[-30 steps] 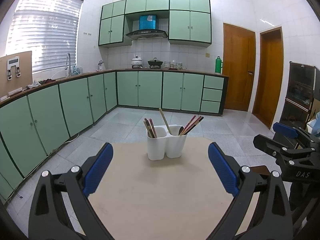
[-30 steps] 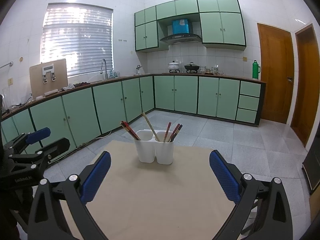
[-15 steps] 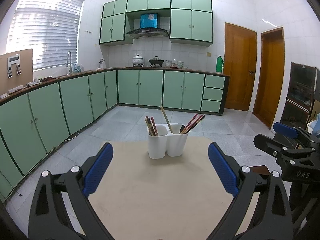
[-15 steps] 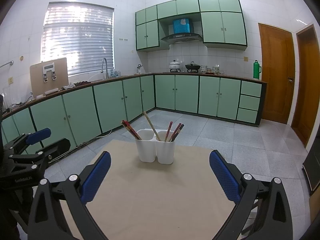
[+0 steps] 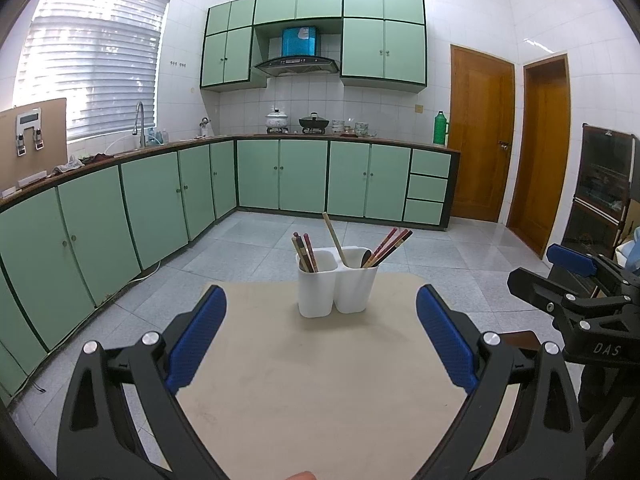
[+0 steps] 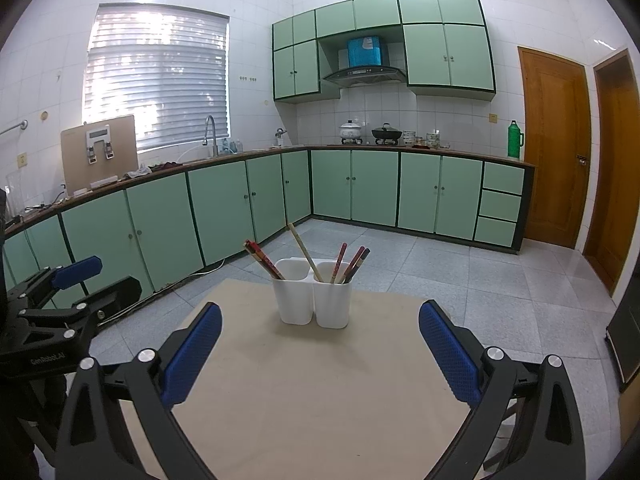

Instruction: Organize utensils

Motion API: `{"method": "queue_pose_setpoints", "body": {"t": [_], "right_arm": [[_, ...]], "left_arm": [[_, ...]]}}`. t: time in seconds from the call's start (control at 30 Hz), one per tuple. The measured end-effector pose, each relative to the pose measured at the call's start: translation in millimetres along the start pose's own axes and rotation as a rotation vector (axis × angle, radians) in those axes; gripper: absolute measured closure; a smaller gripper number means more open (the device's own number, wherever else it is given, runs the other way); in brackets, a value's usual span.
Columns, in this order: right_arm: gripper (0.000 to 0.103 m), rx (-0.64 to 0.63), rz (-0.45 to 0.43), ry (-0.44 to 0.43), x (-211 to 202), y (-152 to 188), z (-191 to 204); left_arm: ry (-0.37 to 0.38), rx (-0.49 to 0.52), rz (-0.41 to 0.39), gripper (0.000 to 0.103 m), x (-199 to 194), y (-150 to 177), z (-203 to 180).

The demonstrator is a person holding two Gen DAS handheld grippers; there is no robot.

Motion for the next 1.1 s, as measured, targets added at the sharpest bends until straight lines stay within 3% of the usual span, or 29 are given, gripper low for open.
{"method": "queue_pose_setpoints", "body": {"t": [1.1], "right_arm": [[0.006,-0.008,0.002,-0.004,1.0,-1.4,0.3]], "left_arm": [[-0.005,0.0,0.002,0.01,-1.5,-1.1,4.6]]}}
Point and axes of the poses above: each gripper's, at about its wrist camera, not at the fingertips, and x roughly the way its jaws point, z to its left, y to its underside, the point moved 5 cm from there along x, roughly the way its jaws point, and after that the axes turned 5 degrees about -y, right-handed, at the moved point
